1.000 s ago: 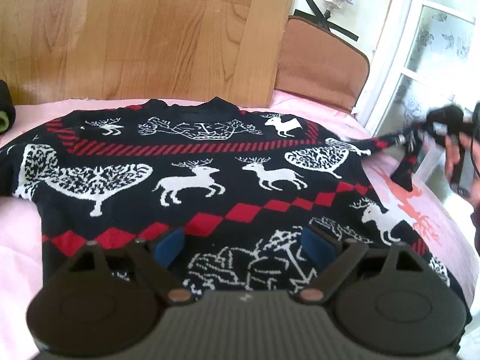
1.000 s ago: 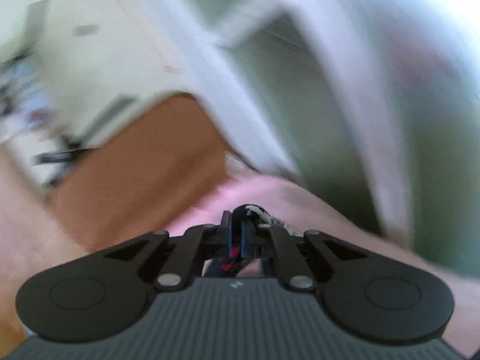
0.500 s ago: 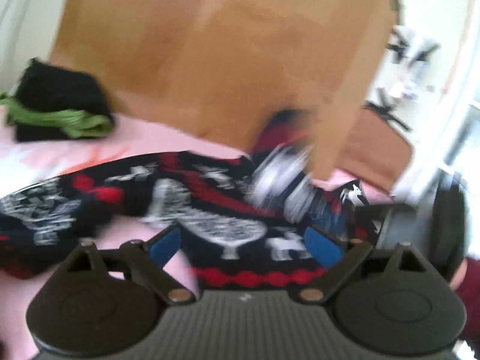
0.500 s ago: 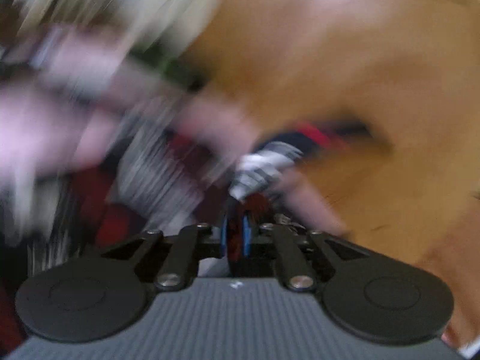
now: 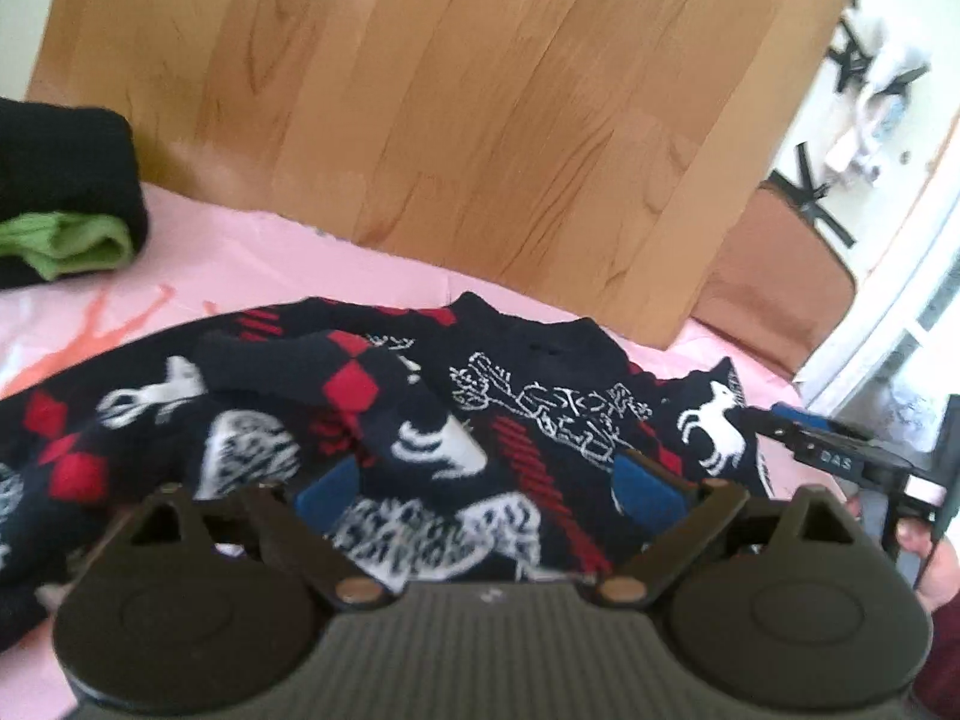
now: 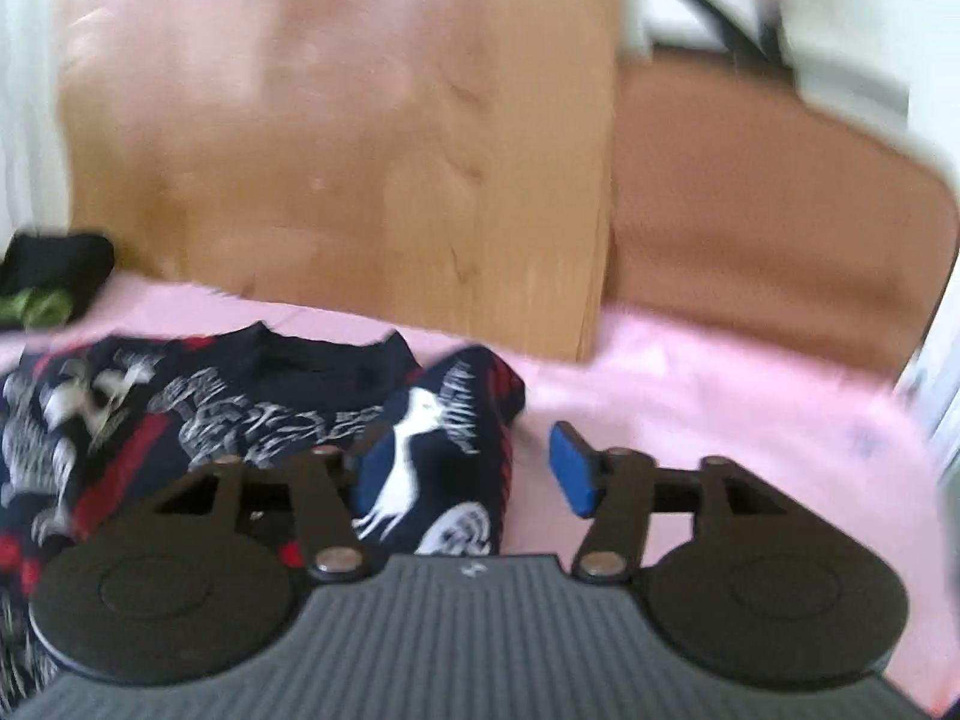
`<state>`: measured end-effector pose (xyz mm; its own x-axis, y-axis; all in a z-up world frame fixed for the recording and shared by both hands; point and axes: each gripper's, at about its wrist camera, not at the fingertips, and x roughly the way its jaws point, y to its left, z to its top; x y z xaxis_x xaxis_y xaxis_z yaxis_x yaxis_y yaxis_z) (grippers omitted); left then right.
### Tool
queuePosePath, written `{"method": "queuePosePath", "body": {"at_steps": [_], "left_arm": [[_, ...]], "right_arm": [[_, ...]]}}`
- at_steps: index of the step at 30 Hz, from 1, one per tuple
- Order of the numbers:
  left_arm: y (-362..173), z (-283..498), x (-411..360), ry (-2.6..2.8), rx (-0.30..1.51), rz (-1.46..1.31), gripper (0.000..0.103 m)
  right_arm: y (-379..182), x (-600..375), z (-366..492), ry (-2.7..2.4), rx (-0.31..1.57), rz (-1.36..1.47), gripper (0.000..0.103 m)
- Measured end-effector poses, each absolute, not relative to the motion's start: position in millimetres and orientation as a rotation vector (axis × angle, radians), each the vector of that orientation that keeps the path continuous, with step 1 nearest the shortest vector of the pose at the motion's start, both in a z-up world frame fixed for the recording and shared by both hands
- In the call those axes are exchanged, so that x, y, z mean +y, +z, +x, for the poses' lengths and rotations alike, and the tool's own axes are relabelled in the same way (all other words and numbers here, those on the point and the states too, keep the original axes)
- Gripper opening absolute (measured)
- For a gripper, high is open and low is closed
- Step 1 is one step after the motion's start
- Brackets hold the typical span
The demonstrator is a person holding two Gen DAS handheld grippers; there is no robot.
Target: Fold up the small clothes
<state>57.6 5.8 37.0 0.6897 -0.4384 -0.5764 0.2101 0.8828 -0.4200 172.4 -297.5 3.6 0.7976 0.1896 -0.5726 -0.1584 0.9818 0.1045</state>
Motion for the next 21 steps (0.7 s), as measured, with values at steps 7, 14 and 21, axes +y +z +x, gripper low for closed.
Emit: {"method": "queuePosePath", "body": {"at_steps": [7,14,21], "left_arm": [[5.9,99.6,-18.6,-0.241,0.767,-0.278,0.004],[8.1,84.0,-29.1,-0.234,0.704,-0.176,0.009],[19.0,39.7,-10.7,-0.278,0.699,-0.233,0.047]], "right_arm": [[-28.9,-348.5,200.8,-0.025,0.645,0.317,0.011],[-13.7,-369.1,157.8,0.006,0.620,0.307,0.035],[5.5,-379.9,52.3,0.194,0.651,0.298,0.035]]}}
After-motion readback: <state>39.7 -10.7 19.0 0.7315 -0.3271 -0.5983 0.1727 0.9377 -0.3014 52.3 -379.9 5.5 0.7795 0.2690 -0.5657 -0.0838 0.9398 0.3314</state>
